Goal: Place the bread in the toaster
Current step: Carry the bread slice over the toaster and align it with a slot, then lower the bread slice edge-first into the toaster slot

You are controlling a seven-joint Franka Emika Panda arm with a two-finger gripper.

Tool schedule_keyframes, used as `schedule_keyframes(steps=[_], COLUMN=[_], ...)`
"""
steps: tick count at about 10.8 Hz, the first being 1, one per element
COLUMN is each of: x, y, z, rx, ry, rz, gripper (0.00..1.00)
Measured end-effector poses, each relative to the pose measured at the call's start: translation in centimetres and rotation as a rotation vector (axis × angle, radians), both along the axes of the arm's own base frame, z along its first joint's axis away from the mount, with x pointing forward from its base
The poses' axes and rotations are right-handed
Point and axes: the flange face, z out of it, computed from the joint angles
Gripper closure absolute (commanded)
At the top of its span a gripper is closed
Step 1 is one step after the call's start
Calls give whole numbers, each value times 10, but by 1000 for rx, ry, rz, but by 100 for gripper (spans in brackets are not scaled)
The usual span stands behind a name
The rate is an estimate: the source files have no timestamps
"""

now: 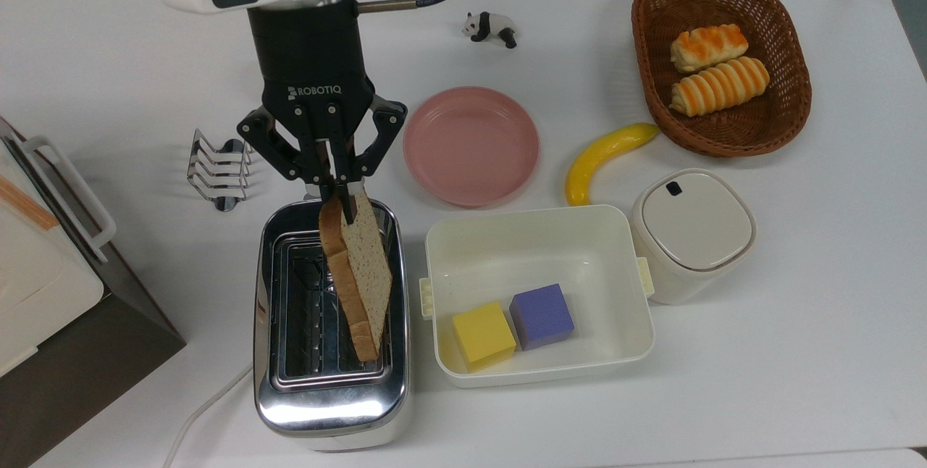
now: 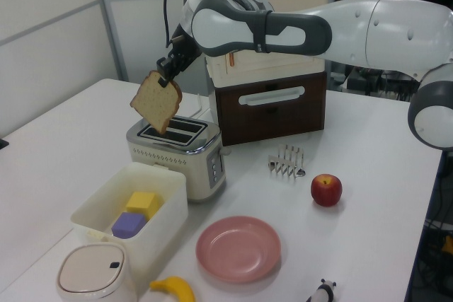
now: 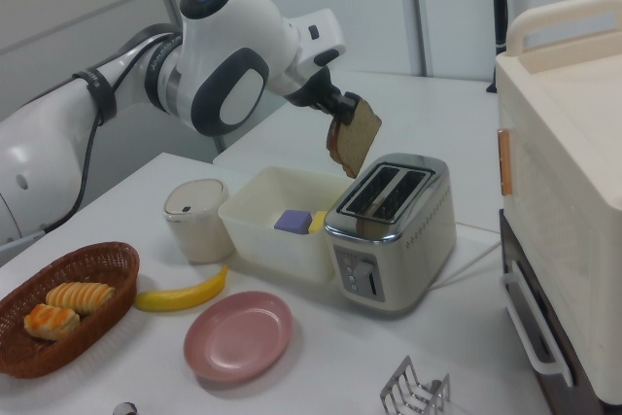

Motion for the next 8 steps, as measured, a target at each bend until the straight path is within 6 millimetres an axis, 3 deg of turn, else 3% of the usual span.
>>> schedule_keyframes(steps=[3, 8], x=[3, 9], y=[-10, -5], z=[-9, -26], rx=[-44, -131], ry=[15, 46], rz=[-14, 1], gripper=[100, 100])
